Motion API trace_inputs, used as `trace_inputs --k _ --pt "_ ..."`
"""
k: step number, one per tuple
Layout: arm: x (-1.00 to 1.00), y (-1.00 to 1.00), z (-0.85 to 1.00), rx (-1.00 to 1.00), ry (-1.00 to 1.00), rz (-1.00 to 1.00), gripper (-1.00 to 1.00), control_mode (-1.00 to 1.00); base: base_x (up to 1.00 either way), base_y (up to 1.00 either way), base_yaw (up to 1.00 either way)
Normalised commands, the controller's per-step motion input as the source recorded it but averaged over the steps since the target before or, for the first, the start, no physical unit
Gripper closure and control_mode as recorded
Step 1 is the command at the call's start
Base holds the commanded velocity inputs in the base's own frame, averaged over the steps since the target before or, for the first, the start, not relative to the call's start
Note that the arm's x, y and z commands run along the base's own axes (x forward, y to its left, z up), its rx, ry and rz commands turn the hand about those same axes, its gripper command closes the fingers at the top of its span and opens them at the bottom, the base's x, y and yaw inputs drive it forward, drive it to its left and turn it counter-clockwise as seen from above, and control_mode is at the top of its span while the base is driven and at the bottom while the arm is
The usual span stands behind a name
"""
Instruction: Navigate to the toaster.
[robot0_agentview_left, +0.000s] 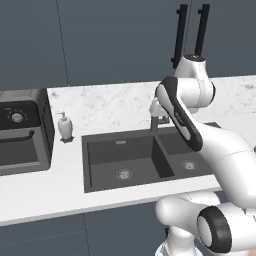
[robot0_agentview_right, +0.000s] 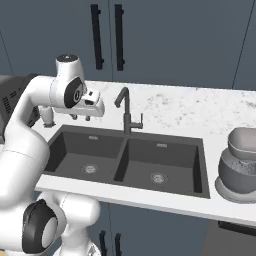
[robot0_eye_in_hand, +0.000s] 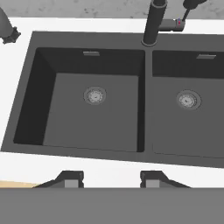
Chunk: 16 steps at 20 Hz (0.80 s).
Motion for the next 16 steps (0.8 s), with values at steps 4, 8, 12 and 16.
trace_inputs --k 4,8,12,16 --pt "0.0 0.0 0.0 0.0 0.0 0.0 -1.0 1.0 0.0 0.0 0.0" --pt "0.0 0.0 0.0 0.0 0.0 0.0 -1.0 1.0 -0.46 0.0 0.0" --pt "0.0 0.0 0.0 0.0 0.0 0.0 -1.0 1.0 -0.92 0.0 -0.01" --pt "0.0 0.0 0.0 0.0 0.0 0.0 -1.0 1.0 -0.15 0.0 0.0"
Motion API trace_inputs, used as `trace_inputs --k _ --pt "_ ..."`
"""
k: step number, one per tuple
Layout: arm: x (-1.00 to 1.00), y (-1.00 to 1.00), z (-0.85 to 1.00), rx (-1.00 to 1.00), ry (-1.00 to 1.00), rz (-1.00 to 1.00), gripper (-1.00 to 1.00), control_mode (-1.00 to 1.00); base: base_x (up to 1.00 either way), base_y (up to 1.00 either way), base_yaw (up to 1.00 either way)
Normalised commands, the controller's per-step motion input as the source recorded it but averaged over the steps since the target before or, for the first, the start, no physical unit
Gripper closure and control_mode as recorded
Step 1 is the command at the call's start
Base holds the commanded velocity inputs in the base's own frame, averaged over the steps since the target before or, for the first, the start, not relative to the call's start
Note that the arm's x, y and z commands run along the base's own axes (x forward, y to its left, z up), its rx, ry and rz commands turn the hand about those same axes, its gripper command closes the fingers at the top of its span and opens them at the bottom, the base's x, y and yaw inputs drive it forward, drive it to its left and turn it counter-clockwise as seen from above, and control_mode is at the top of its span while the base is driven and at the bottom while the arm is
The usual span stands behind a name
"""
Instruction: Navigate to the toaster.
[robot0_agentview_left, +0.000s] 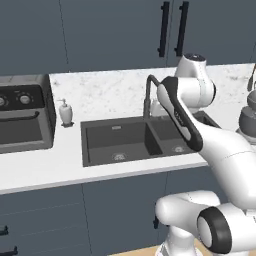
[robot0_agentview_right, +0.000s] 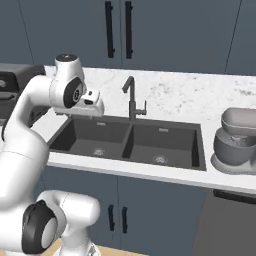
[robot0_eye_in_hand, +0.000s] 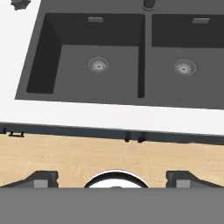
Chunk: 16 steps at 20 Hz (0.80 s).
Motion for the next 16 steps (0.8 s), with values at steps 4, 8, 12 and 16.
trace_inputs --k 4,8,12,16 --pt "0.0 0.0 0.0 0.0 0.0 0.0 -1.0 1.0 -0.32 -0.28 -0.32" --pt "0.0 0.0 0.0 0.0 0.0 0.0 -1.0 1.0 -0.03 -0.19 -0.7" --pt "0.0 0.0 0.0 0.0 0.0 0.0 -1.0 1.0 0.0 -0.18 -0.76" --pt "0.0 0.0 0.0 0.0 0.0 0.0 -1.0 1.0 0.0 -0.31 -0.75"
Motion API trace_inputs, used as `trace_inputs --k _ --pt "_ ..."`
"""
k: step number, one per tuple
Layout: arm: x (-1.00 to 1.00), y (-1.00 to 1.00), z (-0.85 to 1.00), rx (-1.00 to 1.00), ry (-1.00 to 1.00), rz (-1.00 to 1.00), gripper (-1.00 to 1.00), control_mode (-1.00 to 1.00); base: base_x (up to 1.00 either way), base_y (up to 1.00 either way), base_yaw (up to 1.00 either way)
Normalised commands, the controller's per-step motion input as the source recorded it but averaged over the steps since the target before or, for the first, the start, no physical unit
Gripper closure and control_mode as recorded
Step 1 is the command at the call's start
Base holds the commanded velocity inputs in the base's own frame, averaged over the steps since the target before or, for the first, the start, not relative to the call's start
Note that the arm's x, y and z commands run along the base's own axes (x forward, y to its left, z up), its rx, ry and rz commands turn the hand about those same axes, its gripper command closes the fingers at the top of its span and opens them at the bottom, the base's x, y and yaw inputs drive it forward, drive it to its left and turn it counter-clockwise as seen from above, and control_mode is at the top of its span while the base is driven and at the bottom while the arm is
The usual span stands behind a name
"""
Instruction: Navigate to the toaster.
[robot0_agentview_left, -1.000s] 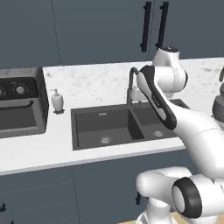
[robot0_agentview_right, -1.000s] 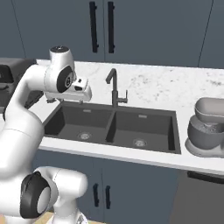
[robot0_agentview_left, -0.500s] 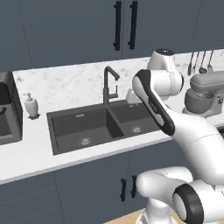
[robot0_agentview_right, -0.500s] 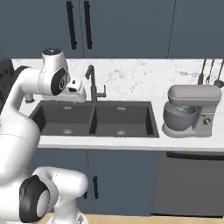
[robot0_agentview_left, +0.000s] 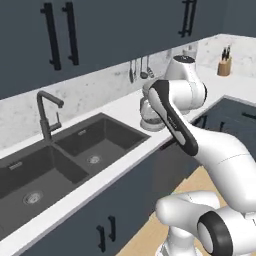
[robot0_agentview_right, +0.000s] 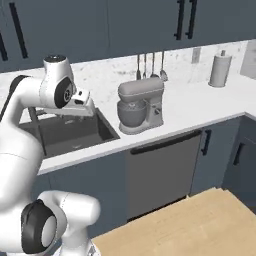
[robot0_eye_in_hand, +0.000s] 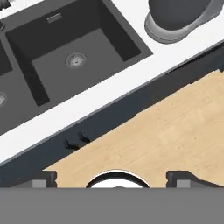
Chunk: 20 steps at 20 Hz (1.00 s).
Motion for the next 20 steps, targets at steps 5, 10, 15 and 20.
trace_inputs --k 5,10,15,20 --pt "0.0 0.0 0.0 0.0 0.0 0.0 -1.0 1.0 0.02 -0.4 -0.75" --pt "0.0 0.0 0.0 0.0 0.0 0.0 -1.0 1.0 0.0 -0.5 -0.73" --pt "0.0 0.0 0.0 0.0 0.0 0.0 -1.0 1.0 0.0 -0.55 -0.72" --pt "0.0 0.0 0.0 0.0 0.0 0.0 -1.0 1.0 0.0 -0.58 -0.71"
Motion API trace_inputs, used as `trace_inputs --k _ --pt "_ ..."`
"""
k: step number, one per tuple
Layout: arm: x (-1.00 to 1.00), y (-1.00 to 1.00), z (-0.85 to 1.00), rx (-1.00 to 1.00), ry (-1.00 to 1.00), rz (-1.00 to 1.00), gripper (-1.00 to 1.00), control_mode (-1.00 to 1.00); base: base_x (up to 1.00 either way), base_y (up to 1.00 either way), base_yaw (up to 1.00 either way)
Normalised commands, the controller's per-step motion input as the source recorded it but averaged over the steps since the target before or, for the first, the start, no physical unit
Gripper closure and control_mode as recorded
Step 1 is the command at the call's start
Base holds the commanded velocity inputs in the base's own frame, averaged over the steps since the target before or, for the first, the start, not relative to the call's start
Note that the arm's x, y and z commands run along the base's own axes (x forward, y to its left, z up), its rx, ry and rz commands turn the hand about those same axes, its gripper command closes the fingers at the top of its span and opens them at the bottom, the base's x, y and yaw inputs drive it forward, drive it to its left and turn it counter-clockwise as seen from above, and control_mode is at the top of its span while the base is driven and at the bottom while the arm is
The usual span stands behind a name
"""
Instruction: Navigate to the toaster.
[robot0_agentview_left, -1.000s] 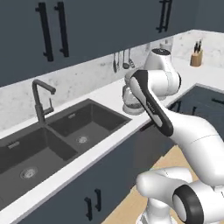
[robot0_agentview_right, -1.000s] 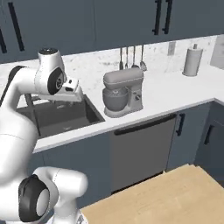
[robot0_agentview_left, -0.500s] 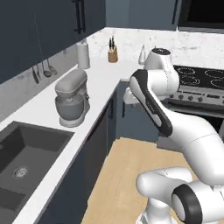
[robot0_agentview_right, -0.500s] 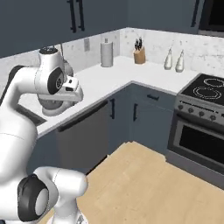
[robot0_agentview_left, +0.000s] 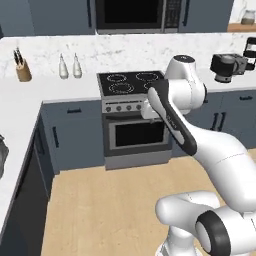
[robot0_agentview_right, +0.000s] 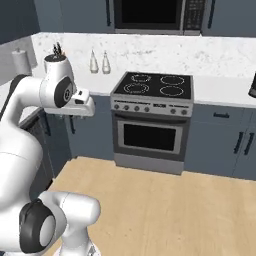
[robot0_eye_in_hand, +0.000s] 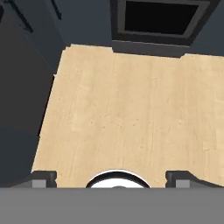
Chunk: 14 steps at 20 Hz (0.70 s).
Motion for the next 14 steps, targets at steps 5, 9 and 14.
trace_inputs --k 5,9,14 --pt "0.0 0.0 0.0 0.0 0.0 0.0 -1.0 1.0 0.0 -0.21 -0.3" --pt "0.0 0.0 0.0 0.0 0.0 0.0 -1.0 1.0 0.64 0.0 -0.01" --pt "0.0 0.0 0.0 0.0 0.0 0.0 -1.0 1.0 1.0 0.0 -0.07"
